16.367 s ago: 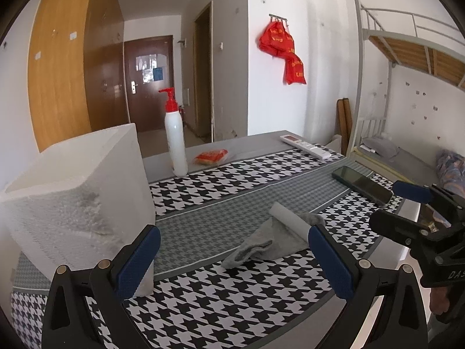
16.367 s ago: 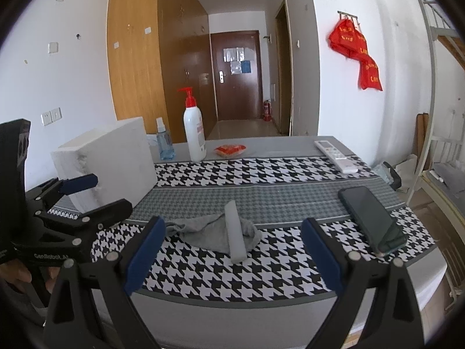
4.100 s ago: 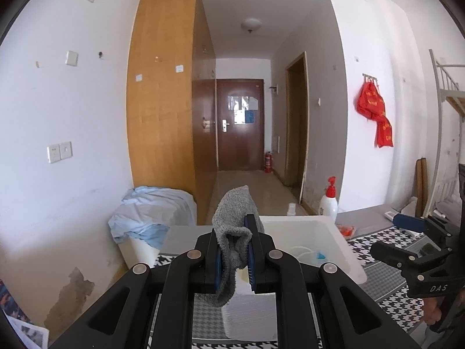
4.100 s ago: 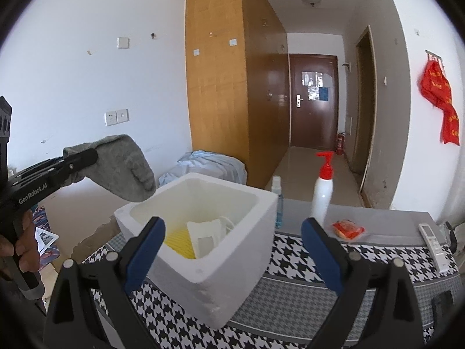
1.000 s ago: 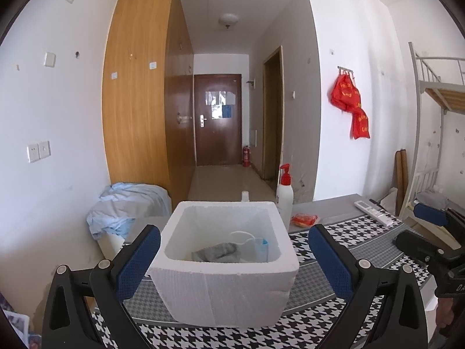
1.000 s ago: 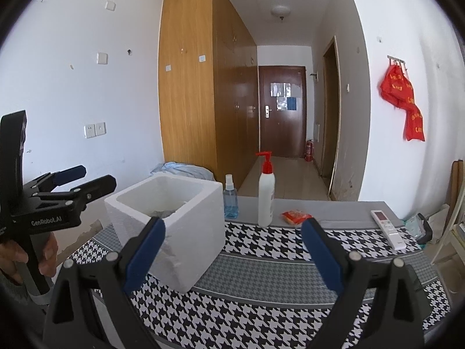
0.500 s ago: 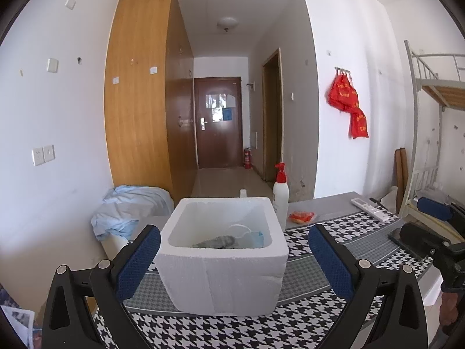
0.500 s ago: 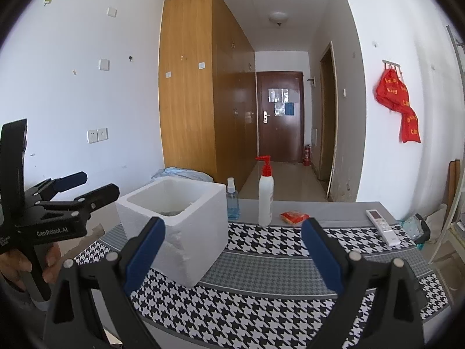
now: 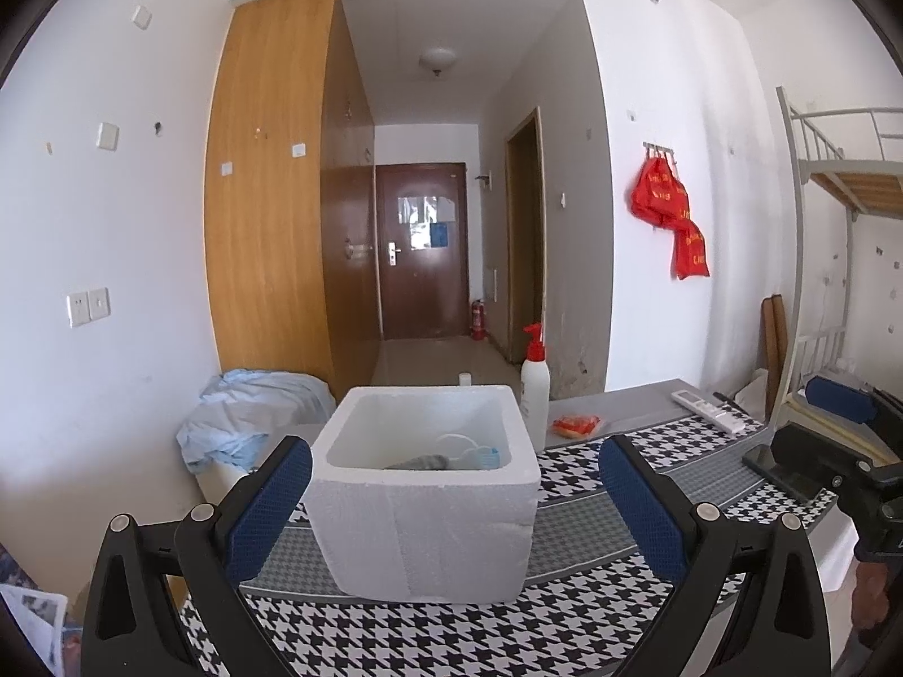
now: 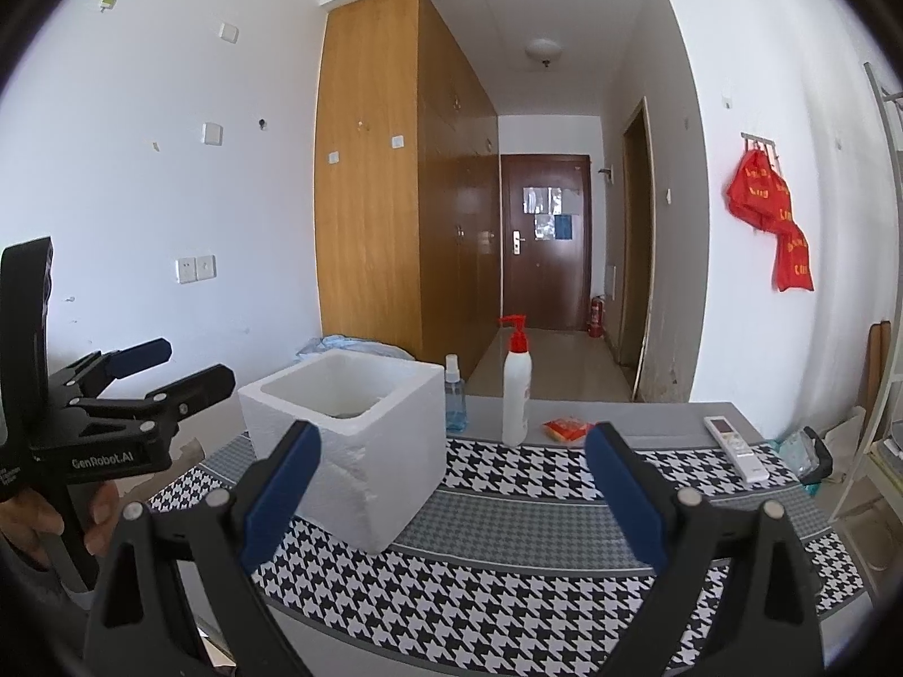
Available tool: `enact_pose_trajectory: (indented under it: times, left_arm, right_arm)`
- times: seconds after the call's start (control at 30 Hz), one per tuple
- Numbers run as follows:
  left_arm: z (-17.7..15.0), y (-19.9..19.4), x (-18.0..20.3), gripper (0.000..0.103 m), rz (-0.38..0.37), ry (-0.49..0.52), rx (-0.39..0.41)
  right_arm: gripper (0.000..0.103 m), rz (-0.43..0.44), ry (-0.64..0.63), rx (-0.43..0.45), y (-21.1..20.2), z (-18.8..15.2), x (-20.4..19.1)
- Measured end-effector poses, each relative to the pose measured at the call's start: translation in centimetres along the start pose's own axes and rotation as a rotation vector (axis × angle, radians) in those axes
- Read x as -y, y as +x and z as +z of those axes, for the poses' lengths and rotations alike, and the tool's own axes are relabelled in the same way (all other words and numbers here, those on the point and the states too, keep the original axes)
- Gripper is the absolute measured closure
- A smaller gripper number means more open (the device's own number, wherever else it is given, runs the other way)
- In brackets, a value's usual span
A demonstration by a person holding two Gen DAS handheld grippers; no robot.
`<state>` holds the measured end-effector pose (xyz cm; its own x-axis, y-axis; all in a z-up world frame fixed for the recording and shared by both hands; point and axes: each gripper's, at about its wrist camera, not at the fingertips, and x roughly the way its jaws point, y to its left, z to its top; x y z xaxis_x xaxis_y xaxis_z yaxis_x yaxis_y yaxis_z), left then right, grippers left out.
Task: Organize soft objects
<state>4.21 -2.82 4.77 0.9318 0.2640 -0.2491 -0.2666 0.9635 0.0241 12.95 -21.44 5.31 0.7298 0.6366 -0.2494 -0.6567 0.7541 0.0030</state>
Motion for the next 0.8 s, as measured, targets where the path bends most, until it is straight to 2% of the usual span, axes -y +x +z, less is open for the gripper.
enact_pose_trajectory:
  times: [0.27,0.6,0.8]
  left_arm:
    - [-0.4,-0.7,0.3,0.001,-0.013,0.001,0.003]
    - [-1.9,-2.0,-0.4,0.001,0.042,-0.024,0.036]
    - [-2.6,-2.5,-0.5,0.001,0.043,-0.021,0.059]
  right_arm:
    - [0.006,0.013,-0.005,0.008,-0.1,-0.4,-0.2]
    - [0.006,0.027,-0.009,0.004,-0.3,-1.8,-0.8]
    - [0.006,0.018,0.006,0.004,-0.6,-2.4,-0.6]
